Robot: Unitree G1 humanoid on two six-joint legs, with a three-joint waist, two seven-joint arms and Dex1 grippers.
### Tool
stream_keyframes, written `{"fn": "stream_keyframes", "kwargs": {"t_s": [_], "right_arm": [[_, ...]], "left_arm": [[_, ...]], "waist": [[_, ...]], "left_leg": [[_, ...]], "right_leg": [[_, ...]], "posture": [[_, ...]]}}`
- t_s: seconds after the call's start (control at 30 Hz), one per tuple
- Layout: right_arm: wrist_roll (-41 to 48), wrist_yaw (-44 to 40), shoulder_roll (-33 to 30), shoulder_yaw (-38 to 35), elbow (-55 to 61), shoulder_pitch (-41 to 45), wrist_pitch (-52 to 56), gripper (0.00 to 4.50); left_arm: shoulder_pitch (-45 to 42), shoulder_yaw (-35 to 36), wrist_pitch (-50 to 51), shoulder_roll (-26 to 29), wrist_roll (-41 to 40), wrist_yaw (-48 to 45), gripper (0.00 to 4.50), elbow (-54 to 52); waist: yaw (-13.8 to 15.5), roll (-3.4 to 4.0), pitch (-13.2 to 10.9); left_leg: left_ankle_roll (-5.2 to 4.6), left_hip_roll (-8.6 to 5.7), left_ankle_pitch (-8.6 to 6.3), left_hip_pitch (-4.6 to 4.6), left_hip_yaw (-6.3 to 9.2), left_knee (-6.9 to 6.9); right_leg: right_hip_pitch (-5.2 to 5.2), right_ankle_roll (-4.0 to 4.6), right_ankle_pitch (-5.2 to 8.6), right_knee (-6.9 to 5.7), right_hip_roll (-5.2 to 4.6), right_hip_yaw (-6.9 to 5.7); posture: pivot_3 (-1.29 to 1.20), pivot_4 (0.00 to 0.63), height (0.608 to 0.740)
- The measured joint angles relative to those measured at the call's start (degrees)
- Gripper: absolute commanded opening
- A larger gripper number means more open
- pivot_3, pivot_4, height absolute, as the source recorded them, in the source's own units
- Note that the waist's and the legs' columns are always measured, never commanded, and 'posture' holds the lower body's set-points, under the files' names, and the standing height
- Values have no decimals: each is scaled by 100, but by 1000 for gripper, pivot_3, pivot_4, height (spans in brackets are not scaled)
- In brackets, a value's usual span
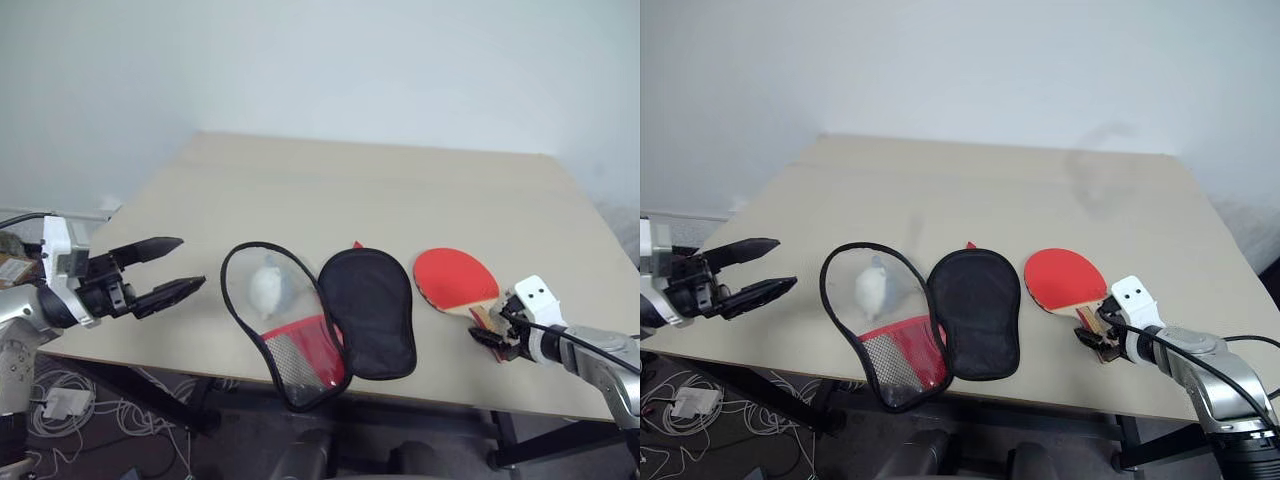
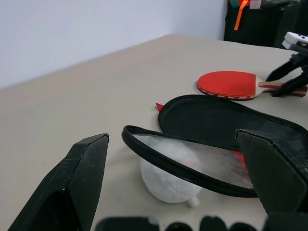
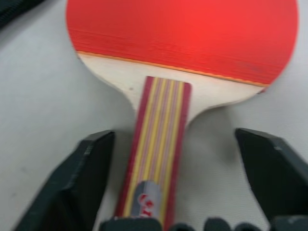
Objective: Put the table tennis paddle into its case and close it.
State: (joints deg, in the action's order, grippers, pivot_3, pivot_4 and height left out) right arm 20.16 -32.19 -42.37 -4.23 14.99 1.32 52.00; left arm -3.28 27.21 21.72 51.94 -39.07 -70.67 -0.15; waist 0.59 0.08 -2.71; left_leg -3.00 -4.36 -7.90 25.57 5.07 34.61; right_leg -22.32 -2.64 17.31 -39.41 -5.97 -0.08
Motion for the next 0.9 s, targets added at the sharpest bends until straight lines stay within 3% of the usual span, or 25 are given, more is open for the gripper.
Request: {"fn": "stream_keyframes", "kwargs": {"t_s": [0.2,0.23,0.37,0.63,0.9], "right_arm": [[-1,97,189,31,41,64,83,1223],[-5,126,226,32,48,79,112,1113],[-10,266,367,13,27,153,208,1113],[36,999,1251,-486,-277,762,401,1113],[836,1088,2173,-167,884,1162,1497,1113]], "left_arm": [[-92,-147,-48,-175,14,27,4500,-15],[-92,-159,-49,-207,19,35,4500,-17],[-84,-160,-50,-228,32,71,4500,-19],[-52,-171,-51,-296,37,159,4500,-58],[41,-263,-51,-447,42,285,4500,-216]], "waist": [[-4,-2,1],[-7,-3,1],[-25,-11,5],[-155,5,-7],[-153,3,-6]], "left_leg": [[0,4,0,-1,-5,0],[0,6,0,-2,-6,-1],[1,13,0,-7,-10,-3],[3,20,-2,-8,-14,-7],[17,23,-8,-4,-10,-55]], "right_leg": [[-2,0,0,0,0,1],[-2,0,0,0,1,1],[-2,2,-1,0,0,-2],[-23,12,-17,1,-2,-9],[-54,47,-33,3,6,-11]], "posture": [[0,0,707],[0,0,707],[0,0,707],[0,0,707],[0,0,707]]}}
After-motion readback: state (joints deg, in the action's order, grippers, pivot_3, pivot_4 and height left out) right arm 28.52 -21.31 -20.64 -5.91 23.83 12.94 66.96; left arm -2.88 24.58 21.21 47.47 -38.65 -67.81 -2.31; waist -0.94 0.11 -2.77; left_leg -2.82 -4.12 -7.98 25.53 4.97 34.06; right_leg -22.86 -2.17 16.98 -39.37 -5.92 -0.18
